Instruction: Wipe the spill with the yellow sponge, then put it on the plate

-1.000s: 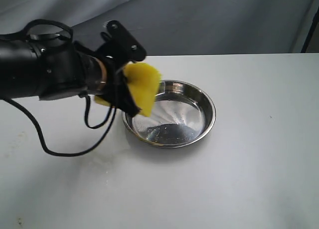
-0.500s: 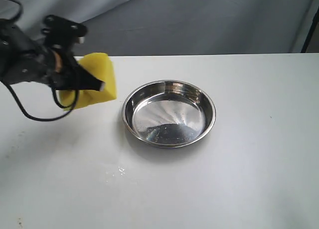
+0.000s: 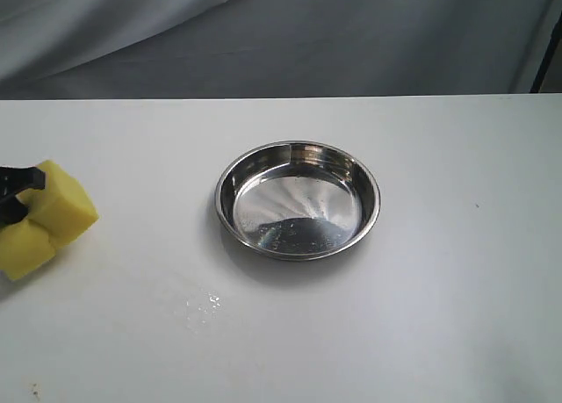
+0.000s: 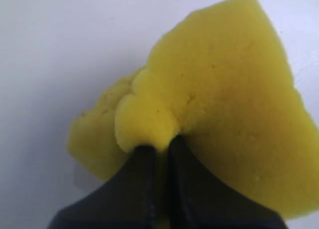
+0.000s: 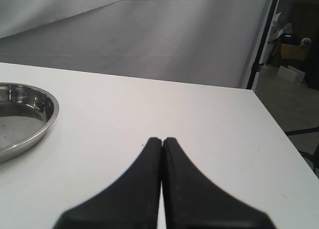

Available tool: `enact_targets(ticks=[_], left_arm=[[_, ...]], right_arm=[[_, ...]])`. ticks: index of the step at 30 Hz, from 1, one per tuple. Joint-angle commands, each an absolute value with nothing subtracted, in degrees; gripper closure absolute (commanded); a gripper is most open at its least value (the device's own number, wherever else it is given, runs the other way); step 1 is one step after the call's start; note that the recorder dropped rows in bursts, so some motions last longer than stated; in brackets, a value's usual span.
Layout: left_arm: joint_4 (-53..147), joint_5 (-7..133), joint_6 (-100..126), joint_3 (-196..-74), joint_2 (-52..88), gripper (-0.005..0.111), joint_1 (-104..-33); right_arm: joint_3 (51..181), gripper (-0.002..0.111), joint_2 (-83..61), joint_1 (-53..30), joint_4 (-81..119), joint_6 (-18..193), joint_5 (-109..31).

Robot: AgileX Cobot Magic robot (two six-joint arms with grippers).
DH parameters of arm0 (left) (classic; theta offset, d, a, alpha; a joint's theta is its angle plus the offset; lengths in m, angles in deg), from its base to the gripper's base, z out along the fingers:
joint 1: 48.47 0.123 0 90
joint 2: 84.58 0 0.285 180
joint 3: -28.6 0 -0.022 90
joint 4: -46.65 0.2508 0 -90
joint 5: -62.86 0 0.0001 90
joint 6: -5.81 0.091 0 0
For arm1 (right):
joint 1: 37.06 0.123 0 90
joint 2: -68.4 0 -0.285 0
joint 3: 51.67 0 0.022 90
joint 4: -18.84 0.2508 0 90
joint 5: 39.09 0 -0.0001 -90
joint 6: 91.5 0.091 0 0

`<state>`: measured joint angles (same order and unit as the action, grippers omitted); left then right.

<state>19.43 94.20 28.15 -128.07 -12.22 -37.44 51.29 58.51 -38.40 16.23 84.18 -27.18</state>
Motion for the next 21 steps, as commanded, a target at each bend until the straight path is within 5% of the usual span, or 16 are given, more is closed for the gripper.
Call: enact_targets(ticks=[1, 12, 21], left_arm=[[14.88, 93.0, 34.21, -124.66, -13.07, 0.107, -32.76], [-7.88, 97.0, 56.32, -123.71, -21.44, 0.107, -33.8], [-48.42, 132.82, 96.14, -123.83, -28.75, 0.107, -33.8]], right_arm=[[51.12, 0.108, 58.31, -38.25, 16.64, 84.3, -27.62], [51.12, 0.108, 58.31, -38.25, 16.64, 84.3, -27.62], [51.12, 0.108, 58.31, -38.25, 16.64, 84.3, -27.62]])
